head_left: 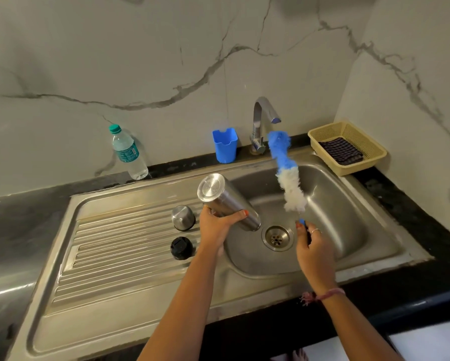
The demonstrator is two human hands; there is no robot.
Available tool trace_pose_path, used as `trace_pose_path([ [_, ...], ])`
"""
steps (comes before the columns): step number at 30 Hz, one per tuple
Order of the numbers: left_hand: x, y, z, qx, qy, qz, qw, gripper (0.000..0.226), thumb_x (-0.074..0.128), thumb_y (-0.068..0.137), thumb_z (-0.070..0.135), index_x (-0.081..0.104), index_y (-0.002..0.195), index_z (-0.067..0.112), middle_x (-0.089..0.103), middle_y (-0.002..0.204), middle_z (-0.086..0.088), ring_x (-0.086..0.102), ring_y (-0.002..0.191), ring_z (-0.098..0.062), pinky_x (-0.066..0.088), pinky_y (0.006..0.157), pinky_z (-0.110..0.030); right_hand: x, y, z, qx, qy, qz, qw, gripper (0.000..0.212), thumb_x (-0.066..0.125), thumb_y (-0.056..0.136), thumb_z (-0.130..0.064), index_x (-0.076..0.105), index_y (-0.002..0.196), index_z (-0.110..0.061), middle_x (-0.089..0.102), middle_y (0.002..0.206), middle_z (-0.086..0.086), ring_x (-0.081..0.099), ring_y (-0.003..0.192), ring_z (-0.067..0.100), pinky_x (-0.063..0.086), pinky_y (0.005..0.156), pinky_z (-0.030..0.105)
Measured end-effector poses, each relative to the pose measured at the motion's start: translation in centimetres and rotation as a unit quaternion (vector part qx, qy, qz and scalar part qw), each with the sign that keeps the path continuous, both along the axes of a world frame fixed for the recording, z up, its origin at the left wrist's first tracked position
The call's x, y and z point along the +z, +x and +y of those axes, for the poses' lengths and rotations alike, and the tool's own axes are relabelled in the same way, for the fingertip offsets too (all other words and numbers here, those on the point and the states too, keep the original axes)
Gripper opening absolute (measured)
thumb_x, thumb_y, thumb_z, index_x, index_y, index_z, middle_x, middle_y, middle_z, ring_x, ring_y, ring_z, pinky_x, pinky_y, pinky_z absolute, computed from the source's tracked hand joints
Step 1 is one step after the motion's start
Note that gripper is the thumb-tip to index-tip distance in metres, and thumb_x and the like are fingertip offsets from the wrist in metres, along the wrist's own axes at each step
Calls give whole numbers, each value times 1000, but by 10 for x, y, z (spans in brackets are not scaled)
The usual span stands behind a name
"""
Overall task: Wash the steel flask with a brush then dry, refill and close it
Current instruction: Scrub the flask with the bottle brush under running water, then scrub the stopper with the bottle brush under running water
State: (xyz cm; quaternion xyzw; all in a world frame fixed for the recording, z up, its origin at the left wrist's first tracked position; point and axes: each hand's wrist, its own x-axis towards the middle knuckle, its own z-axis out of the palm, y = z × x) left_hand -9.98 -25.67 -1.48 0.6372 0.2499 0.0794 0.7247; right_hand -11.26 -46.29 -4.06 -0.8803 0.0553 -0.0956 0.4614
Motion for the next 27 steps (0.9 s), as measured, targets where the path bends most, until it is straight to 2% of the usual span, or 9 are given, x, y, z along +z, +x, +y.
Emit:
trace_pose_path([
  [4, 4, -4, 5, -8, 4, -2, 1000, 78, 95, 56, 8, 54, 123, 13, 69, 113, -2, 66, 98, -10, 51, 67, -14, -5, -2, 8, 9, -6, 29, 1000, 31, 46, 100, -28, 65, 110, -6, 48, 61, -13, 44, 53, -1, 31, 46, 14],
  [8, 9, -6, 9, -20, -5, -16, 1000, 76, 93, 59, 5, 53, 123, 14, 68, 112, -1, 65, 96, -6, 52, 64, -12, -12, -15, 17, -12, 14, 24, 1000, 31, 47, 99, -26, 64, 112, -4, 52, 64, -11, 49, 56, 3, 32, 51, 15],
  [13, 13, -7, 17, -26, -24, -15, 999, 70, 92, 62, 7, 50, 115, 24, 66, 108, 5, 63, 95, -4, 53, 81, -24, -17, -19, 25, -25, 27, 48, 998, 34, 46, 99, -28, 64, 111, -2, 55, 65, -7, 51, 55, 8, 33, 51, 18],
  [16, 17, -6, 22, -20, -41, -16, 999, 76, 92, 62, 10, 48, 123, 20, 64, 113, 3, 63, 103, -11, 54, 95, -35, -19, -19, 30, -21, 34, 71, 997, 35, 45, 99, -30, 64, 108, -3, 52, 64, -8, 48, 57, 6, 31, 51, 18],
  [19, 25, -4, 29, -6, -78, -20, 997, 80, 91, 62, 8, 46, 128, 16, 63, 122, -4, 63, 113, -22, 56, 95, -39, -21, -20, 37, -20, 47, 87, 995, 34, 45, 99, -32, 63, 108, -4, 53, 66, -7, 49, 59, 6, 30, 52, 18],
  [23, 41, -2, 37, 6, -133, -49, 990, 74, 87, 66, 3, 47, 128, 14, 62, 126, -7, 63, 114, -24, 54, 99, -48, -21, -21, 45, -17, 75, 89, 993, 32, 46, 99, -32, 65, 102, -7, 60, 72, -2, 54, 66, 10, 35, 55, 21],
  [25, 51, -2, 44, 10, -152, -67, 986, 72, 83, 71, 1, 46, 131, 13, 62, 127, -7, 63, 114, -24, 53, 100, -49, -20, -20, 48, -16, 93, 92, 991, 30, 47, 99, -33, 65, 103, -9, 63, 79, 1, 58, 73, 12, 41, 60, 23],
  [27, 61, -2, 53, 17, -175, -86, 981, 64, 80, 75, -2, 48, 128, 14, 63, 123, -7, 64, 111, -22, 53, 99, -49, -21, -20, 51, -16, 115, 90, 989, 30, 47, 98, -35, 66, 104, -11, 66, 84, 2, 61, 80, 16, 48, 70, 30],
])
